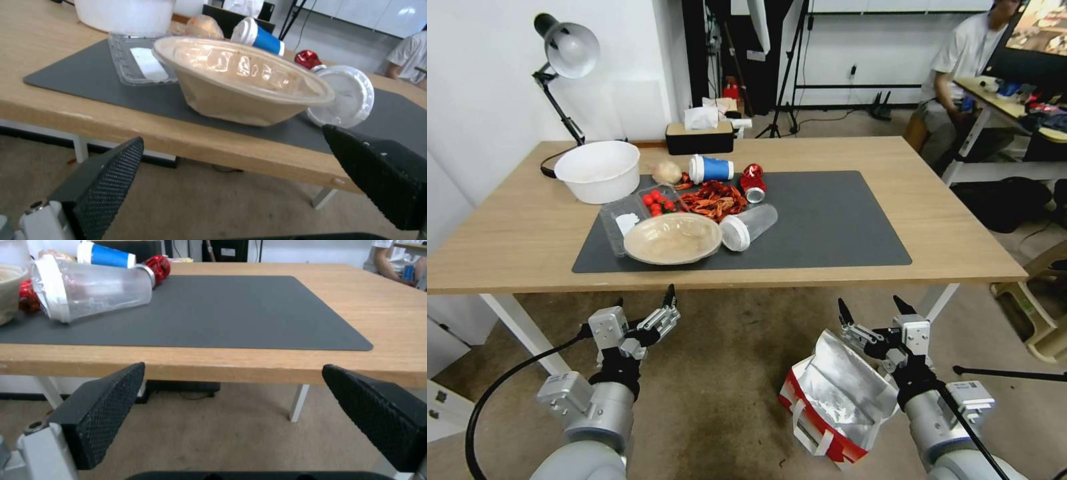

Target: Pick up the food delivery bag from the floor and place it on the table.

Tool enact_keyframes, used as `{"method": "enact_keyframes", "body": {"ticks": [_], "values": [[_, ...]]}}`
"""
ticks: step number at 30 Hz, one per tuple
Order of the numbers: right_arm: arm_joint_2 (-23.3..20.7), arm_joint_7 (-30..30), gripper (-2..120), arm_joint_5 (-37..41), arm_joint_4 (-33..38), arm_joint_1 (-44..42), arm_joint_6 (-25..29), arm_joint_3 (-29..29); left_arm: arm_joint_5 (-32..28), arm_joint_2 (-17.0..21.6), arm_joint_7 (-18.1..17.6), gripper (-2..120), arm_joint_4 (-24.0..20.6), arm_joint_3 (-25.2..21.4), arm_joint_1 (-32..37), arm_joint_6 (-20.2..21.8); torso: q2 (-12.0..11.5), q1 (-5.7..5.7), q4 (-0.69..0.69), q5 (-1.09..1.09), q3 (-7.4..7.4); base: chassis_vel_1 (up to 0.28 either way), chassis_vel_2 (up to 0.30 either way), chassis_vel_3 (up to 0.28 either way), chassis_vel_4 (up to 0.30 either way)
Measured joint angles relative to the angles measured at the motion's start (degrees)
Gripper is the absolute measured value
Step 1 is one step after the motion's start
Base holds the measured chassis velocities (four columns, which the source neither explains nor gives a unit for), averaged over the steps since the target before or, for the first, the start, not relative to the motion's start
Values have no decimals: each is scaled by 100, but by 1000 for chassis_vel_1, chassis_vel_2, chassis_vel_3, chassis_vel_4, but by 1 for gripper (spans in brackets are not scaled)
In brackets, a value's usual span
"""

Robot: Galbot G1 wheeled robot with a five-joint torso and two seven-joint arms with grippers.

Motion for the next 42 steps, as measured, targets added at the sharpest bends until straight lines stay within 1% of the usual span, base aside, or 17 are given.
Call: {"method": "enact_keyframes", "body": {"ticks": [5,6,10,15,26,27,33,35,37,38,41,42], "values": [[-1,-5,100,3,-3,9,0,1,-1,12,18,100,0,3,6,10,-144,-62,0,0,-83,0,0,0,0],[-1,-5,100,3,-3,9,0,1,-1,12,18,100,0,3,6,10,-144,-62,0,0,-83,0,0,0,0],[-3,-11,100,11,-19,34,0,-1,-1,32,41,100,-9,-8,18,32,-284,-118,0,0,-167,0,0,0,0],[-9,-13,100,18,-31,43,-1,0,0,40,44,100,-9,-12,17,35,-386,-160,0,0,-225,0,0,0,0],[-13,-26,100,30,-66,76,-6,1,17,55,49,100,15,-6,11,39,-721,-309,0,0,-413,0,0,0,0],[-13,-26,100,30,-66,76,-6,1,17,55,49,100,15,-6,11,39,-721,-309,0,0,-413,0,0,0,0],[-17,-30,100,31,-97,102,-11,-2,46,47,74,100,24,-9,12,49,-903,-381,0,0,-522,0,0,0,0],[-18,-30,100,31,-98,102,-11,-2,46,47,75,100,25,-9,10,50,-923,-391,0,0,-533,0,0,0,0],[-30,-35,100,32,-98,106,-14,-3,42,42,81,100,25,-6,4,53,-1010,-428,0,0,-584,0,0,0,0],[-30,-35,100,32,-98,106,-14,-3,42,42,81,100,25,-6,4,53,-1010,-428,0,0,-584,0,0,0,0],[-43,-39,100,34,-99,109,-15,-3,44,30,85,100,30,-3,4,54,-1107,-468,0,0,-639,0,0,0,0],[-43,-39,100,34,-99,109,-15,-3,44,30,85,100,30,-3,4,54,-1107,-468,0,0,-639,0,0,0,0]]}}
